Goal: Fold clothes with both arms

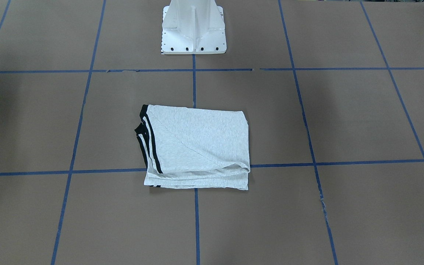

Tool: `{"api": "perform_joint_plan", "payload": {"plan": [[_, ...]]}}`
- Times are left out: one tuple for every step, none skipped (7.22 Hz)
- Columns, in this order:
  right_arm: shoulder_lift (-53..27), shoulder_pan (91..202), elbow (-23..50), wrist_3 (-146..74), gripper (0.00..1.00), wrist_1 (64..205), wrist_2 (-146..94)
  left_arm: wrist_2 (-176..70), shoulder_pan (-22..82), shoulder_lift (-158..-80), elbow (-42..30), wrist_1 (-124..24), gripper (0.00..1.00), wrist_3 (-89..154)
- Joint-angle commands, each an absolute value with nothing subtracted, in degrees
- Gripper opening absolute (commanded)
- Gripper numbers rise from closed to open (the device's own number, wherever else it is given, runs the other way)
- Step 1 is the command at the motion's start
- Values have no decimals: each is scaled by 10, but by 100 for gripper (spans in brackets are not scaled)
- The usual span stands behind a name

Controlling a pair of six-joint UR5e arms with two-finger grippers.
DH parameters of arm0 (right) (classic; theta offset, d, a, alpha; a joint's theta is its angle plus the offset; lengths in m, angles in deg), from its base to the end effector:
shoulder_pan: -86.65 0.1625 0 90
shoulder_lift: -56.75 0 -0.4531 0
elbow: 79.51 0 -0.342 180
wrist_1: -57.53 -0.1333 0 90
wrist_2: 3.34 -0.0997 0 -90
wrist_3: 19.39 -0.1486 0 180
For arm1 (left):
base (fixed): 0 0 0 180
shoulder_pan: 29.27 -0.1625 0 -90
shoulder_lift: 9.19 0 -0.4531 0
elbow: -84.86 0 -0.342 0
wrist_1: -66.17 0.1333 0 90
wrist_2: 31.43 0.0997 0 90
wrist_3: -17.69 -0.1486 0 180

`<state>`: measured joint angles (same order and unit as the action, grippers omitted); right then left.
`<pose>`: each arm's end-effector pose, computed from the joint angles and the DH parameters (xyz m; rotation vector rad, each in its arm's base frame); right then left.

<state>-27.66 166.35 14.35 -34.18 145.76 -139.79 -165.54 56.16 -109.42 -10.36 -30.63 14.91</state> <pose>-0.0641 -0.4957 0.6383 0.0050 -0.8287 -0.0055 0.0135 -0.5434 0.5783 0.3578 0.7674 0.2700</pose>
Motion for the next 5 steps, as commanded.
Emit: {"api": "perform_joint_plan", "payload": {"plan": [[-279,1664,144,-341,100,1456,-1399,-1656,562,-1089,-102,-307,100,148],[-281,1664,147,-341,100,1456,-1400,-1656,562,-1088,-102,-307,100,148],[-283,1665,147,-338,100,1455,-1399,-1660,562,-1083,-95,-310,100,147],[-285,1666,151,-336,100,1457,-1393,-1660,562,-1082,-92,-310,100,147],[-284,1665,148,-331,100,1459,-1392,-1661,562,-1084,-83,-317,100,147]]}}
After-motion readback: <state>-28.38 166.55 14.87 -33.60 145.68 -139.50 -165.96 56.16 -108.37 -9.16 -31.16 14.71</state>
